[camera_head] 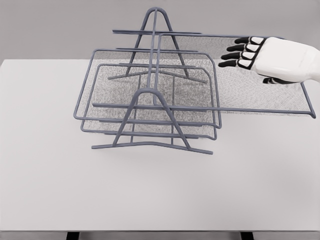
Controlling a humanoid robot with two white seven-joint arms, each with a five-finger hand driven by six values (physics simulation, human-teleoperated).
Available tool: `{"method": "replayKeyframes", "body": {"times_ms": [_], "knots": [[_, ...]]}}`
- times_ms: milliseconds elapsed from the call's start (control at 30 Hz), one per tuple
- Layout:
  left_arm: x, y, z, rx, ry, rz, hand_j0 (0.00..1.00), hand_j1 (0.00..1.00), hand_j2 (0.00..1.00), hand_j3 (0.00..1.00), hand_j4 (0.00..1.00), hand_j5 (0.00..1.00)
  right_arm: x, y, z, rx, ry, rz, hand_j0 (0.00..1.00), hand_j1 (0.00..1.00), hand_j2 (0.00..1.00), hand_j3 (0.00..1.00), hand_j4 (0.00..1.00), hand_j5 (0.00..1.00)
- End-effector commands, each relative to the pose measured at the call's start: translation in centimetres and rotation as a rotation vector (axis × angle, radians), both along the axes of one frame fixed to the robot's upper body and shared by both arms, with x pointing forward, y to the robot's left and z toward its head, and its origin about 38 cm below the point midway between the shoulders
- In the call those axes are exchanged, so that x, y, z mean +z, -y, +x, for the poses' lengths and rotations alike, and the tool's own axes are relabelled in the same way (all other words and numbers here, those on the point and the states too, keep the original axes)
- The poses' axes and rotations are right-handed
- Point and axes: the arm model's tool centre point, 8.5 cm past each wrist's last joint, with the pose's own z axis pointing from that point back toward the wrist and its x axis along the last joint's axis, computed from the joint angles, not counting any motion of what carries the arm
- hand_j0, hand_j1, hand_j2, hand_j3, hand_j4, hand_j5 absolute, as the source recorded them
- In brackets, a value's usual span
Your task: Pull out the upper folder box with right arm
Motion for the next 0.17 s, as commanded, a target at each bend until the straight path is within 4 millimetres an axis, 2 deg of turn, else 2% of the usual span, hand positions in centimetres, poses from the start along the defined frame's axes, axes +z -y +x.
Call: {"method": "replayKeyframes", "body": {"times_ms": [0,133], "knots": [[0.01,-0.01,-0.11,0.000,-0.002,0.000,1.00,1.00,1.00,1.00,1.00,1.00,0.23,0.20,-0.19,-0.003,0.001,-0.002,1.00,1.00,1.00,1.00,1.00,1.00],[0.01,-0.02,-0.18,0.000,-0.005,0.001,1.00,1.00,1.00,1.00,1.00,1.00,0.27,0.16,-0.18,-0.002,0.003,0.000,1.00,1.00,1.00,1.00,1.00,1.00]]}}
